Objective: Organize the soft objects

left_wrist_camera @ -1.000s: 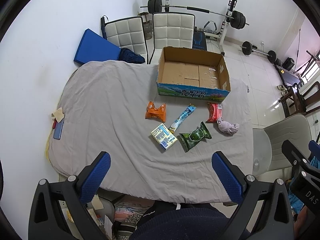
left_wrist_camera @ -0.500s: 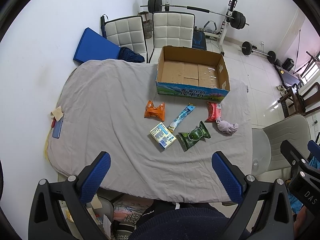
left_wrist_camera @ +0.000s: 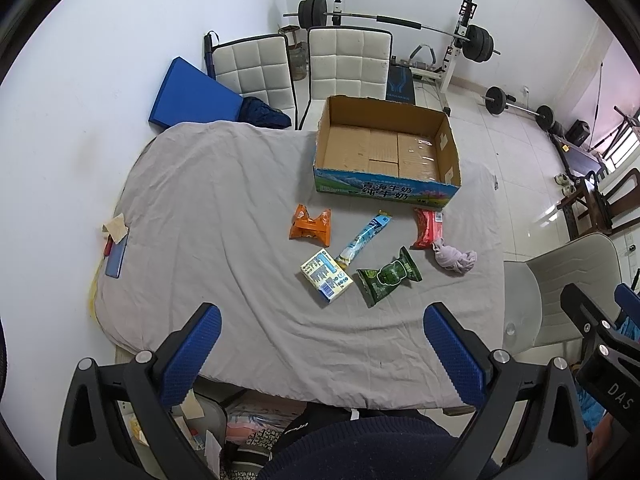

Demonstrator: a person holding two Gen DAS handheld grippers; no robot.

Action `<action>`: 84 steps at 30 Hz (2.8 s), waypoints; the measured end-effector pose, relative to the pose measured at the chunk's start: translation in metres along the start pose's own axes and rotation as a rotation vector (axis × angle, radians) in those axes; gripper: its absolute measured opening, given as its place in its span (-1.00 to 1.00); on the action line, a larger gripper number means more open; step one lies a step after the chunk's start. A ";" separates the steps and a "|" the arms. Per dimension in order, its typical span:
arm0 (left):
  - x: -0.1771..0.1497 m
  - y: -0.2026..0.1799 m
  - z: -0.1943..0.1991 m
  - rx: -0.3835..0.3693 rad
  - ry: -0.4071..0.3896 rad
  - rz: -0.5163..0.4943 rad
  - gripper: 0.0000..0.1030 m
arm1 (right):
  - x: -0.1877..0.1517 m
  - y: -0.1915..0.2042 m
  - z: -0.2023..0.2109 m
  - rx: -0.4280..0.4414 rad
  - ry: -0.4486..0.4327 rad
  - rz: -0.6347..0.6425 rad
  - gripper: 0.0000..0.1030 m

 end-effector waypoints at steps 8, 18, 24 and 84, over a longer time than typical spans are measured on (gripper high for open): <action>0.001 0.001 0.000 0.002 -0.003 0.000 1.00 | 0.001 0.000 0.000 0.001 0.000 -0.001 1.00; 0.003 0.003 0.001 0.001 -0.003 0.003 1.00 | 0.005 0.000 -0.001 0.004 0.002 0.002 1.00; 0.004 0.004 0.001 0.003 -0.003 0.005 1.00 | 0.006 0.002 -0.001 0.006 0.001 0.002 1.00; 0.023 -0.064 -0.417 -0.274 0.589 0.134 0.00 | 0.024 -0.020 -0.532 0.101 0.640 -0.138 0.62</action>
Point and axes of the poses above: each gripper's, at about its wrist camera, not at the fingertips, and z roughly against the way its jaws point, y to its left, x to its top, the point moved 4 cm from there along -z, roughly the way its jaws point, and after that the axes turned 5 degrees about -z, right-handed, at the moved point
